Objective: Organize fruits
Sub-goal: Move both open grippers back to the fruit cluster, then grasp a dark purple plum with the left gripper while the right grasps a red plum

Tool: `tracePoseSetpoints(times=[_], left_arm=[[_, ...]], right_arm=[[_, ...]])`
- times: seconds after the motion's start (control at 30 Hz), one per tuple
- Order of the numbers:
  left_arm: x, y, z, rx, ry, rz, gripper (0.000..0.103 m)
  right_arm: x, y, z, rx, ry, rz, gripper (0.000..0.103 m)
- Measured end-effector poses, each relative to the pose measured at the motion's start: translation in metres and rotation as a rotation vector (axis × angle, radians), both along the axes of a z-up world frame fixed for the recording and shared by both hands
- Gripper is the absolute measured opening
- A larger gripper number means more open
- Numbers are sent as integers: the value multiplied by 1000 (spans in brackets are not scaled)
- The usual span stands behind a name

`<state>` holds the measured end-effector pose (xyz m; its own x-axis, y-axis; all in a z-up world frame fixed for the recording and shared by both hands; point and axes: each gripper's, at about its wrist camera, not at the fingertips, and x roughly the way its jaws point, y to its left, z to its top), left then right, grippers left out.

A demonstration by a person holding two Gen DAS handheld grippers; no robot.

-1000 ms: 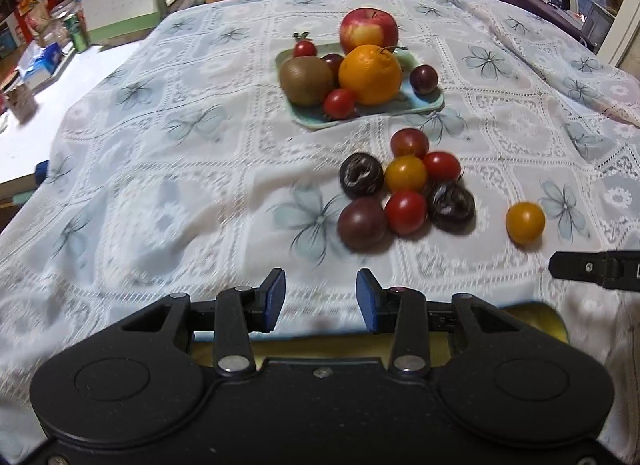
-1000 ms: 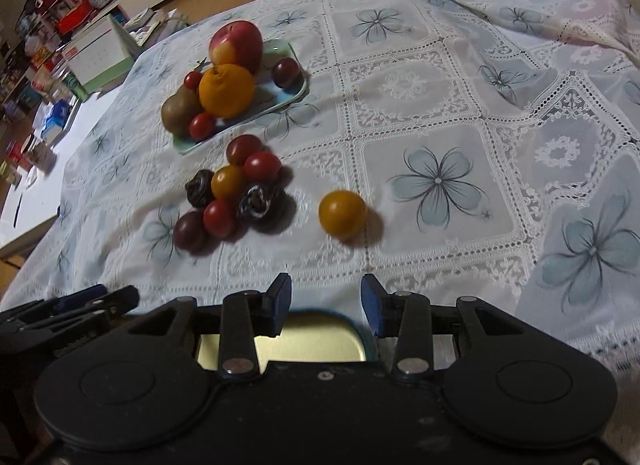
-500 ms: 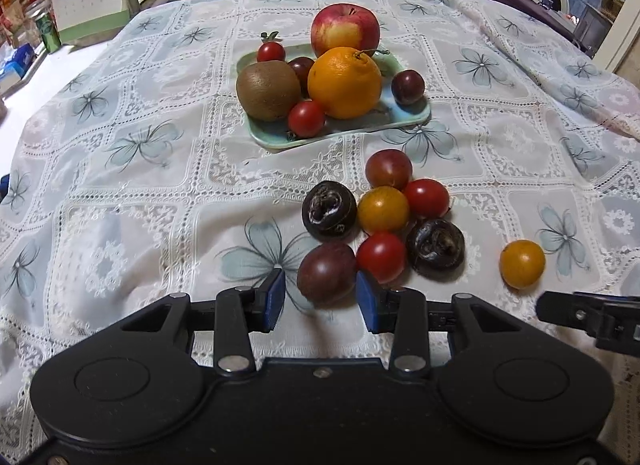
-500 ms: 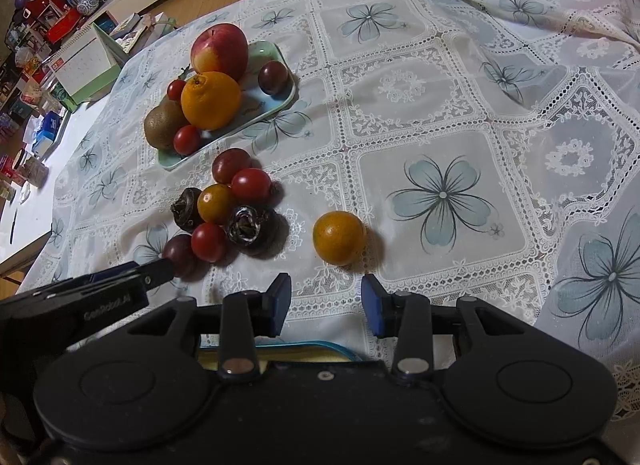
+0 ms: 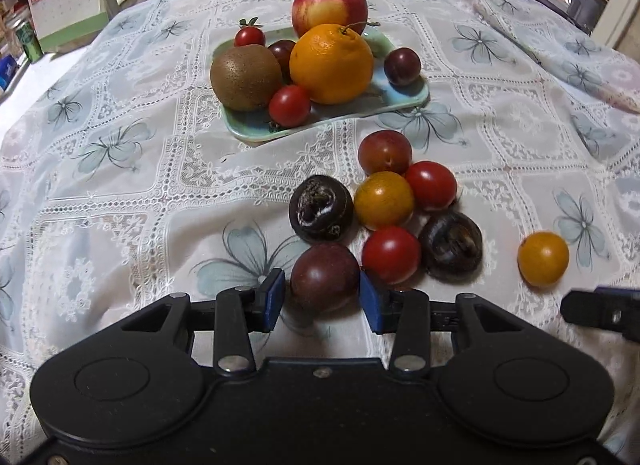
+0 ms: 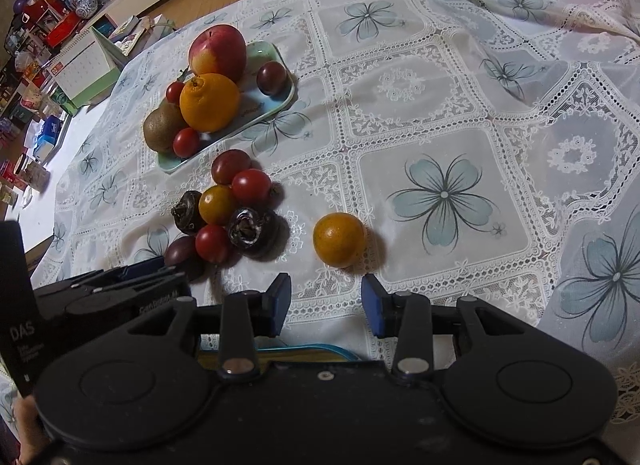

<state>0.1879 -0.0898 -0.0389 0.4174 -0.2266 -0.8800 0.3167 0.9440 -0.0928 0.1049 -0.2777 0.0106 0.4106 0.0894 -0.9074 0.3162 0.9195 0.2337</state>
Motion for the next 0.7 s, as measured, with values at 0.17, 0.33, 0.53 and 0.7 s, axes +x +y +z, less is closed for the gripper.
tracePoseSetpoints(times=[0.17, 0.33, 0.53, 0.7], left_arm=[[12, -3, -8, 3, 12, 32, 50], [17, -6, -7, 7, 8, 34, 45], [14, 9, 1, -27, 43, 69, 43], [7, 29, 16, -8, 21, 112, 43]], right_arm=[[2, 3, -2, 2, 3, 4, 41], [5, 4, -2, 7, 4, 2, 41], [21, 8, 3, 10, -6, -2, 42], [47, 21, 8, -2, -18, 11, 42]])
